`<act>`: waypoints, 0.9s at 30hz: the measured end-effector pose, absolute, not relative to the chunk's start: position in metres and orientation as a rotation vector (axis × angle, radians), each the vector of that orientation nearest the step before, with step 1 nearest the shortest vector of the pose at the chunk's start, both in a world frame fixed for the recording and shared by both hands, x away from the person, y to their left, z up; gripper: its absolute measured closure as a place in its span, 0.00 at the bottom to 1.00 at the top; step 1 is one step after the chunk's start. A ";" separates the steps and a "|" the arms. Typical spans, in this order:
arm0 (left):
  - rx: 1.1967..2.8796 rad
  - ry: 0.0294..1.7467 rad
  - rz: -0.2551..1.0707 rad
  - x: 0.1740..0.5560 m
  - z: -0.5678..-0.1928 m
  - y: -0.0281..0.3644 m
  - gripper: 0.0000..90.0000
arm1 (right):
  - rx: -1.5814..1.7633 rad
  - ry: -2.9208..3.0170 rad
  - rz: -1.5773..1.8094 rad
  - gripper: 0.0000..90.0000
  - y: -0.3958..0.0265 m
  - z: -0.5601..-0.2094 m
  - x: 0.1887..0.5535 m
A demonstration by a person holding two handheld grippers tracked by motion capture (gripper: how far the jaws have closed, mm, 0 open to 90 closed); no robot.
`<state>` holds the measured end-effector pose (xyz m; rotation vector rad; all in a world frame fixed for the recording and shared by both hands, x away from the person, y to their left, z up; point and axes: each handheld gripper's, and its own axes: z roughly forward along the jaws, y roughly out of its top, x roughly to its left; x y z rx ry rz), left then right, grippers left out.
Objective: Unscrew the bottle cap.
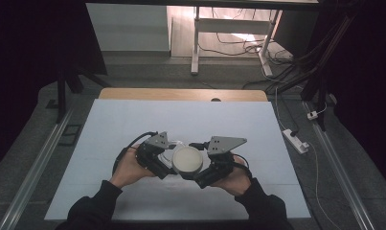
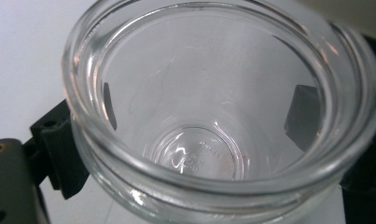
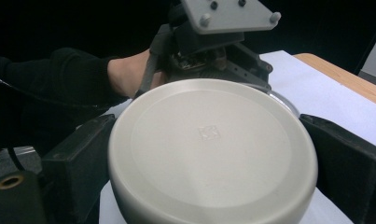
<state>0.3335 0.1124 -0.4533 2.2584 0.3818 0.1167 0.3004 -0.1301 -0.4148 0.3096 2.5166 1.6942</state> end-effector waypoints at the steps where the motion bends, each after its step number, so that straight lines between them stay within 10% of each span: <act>1: 2.256 0.387 0.121 0.334 -0.453 0.113 0.08 | 0.315 2.516 1.691 0.08 -0.131 -0.415 0.300; 27: 2.188 0.523 0.211 0.359 -0.450 0.117 0.08 | 0.419 2.513 1.630 0.08 -0.143 -0.444 0.281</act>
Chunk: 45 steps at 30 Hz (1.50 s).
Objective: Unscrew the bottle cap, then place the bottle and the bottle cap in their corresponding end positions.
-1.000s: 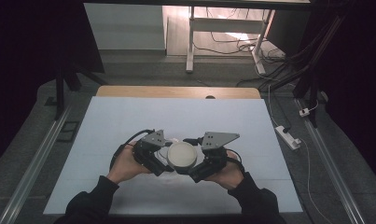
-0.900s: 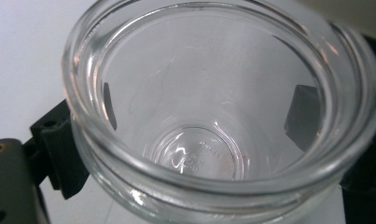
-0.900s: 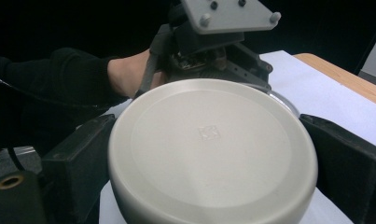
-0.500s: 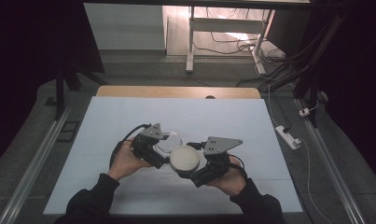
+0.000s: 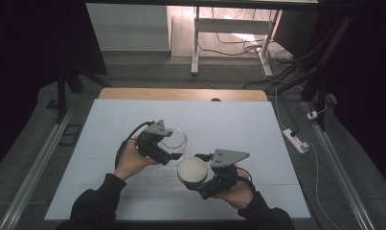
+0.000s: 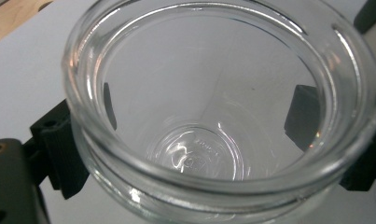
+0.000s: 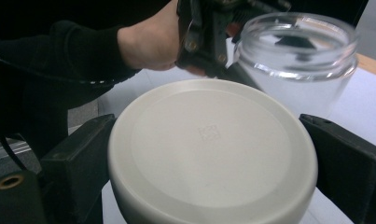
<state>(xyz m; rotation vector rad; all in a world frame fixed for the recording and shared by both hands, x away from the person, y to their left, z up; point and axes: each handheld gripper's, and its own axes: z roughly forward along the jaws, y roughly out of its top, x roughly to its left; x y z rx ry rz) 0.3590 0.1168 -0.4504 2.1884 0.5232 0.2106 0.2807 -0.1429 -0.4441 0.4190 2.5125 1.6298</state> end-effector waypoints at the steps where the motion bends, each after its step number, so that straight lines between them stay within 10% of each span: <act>1: 2.188 0.524 0.212 0.360 -0.450 0.116 0.08 | 0.422 2.514 1.624 0.08 -0.143 -0.446 0.280; 45: 2.171 0.562 0.257 0.403 -0.472 0.093 0.08 | 0.432 2.613 1.472 0.08 -0.115 -0.502 0.293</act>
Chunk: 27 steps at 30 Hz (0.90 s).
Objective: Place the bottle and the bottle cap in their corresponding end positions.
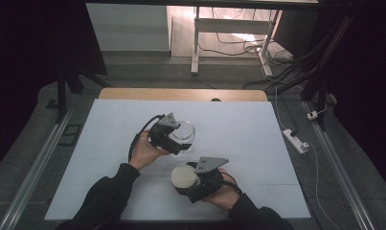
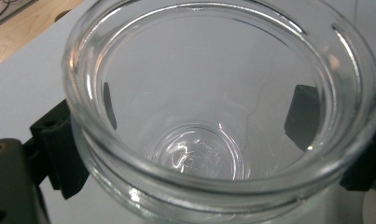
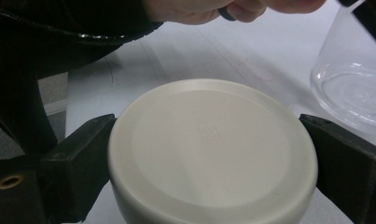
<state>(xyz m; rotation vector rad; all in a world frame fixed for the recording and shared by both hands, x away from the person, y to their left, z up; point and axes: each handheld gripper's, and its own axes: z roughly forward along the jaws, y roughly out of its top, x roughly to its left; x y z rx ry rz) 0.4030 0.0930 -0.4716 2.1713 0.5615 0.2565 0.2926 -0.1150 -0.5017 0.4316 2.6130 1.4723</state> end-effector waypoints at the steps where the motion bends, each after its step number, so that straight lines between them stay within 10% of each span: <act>1: 2.171 0.562 0.257 0.403 -0.472 0.093 0.08 | 0.432 2.613 1.472 0.08 -0.115 -0.502 0.293; 27: 2.157 0.645 0.296 0.428 -0.499 0.090 0.08 | 0.447 2.702 1.304 0.08 -0.101 -0.532 0.307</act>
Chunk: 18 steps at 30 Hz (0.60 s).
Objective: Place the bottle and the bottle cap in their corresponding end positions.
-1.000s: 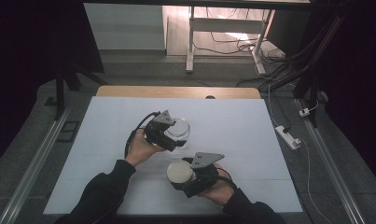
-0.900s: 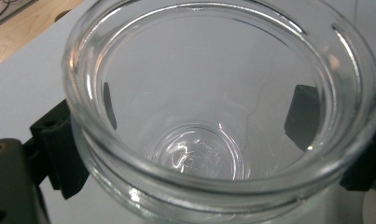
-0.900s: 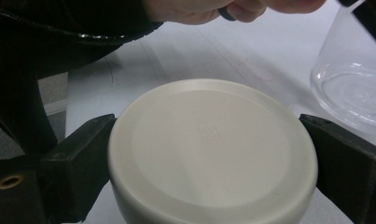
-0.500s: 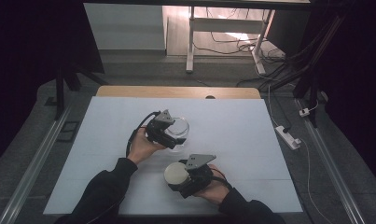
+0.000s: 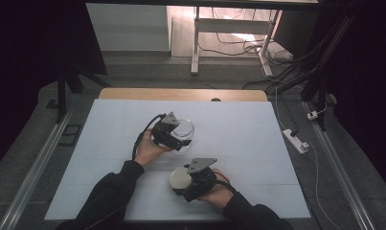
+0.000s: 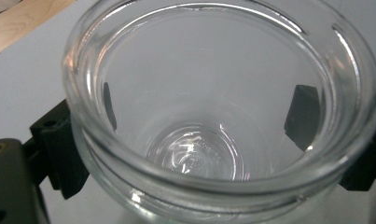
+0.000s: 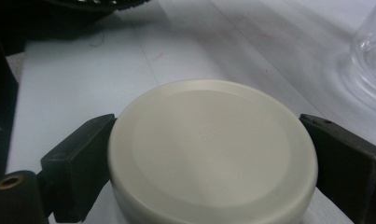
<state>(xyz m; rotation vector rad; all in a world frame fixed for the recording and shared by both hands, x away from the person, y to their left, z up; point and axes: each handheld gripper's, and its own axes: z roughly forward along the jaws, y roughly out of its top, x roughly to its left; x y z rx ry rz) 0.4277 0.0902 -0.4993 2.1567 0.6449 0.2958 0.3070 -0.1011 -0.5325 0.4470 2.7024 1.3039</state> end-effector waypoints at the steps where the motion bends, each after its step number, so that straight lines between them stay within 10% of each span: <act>1: 2.158 0.648 0.295 0.429 -0.501 0.090 0.08 | 0.448 2.709 1.296 0.08 -0.101 -0.533 0.308; 18: 2.148 0.656 0.291 0.434 -0.508 0.091 0.08 | 0.447 2.772 1.152 0.08 -0.094 -0.541 0.311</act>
